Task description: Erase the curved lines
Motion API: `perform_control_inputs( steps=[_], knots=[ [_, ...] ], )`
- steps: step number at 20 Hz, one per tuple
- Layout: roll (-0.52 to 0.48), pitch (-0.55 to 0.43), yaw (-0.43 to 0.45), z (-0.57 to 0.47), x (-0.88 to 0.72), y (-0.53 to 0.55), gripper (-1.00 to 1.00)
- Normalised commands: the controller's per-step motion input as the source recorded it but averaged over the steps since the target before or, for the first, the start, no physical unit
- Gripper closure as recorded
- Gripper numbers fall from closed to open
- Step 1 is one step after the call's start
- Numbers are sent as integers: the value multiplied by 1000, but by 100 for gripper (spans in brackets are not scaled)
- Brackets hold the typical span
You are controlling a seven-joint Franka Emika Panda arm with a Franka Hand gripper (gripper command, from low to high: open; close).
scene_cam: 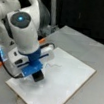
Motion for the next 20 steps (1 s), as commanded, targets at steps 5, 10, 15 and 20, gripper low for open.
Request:
perform_control_inputs(
  steps=[5,10,15,20],
  knots=[
    [47,-298,-298,-210,-372,436,100],
    [70,-349,-321,-264,-384,464,100],
    [20,-338,-246,-193,-317,306,100],
    [-3,-325,-215,-162,-301,266,100]
  ],
)
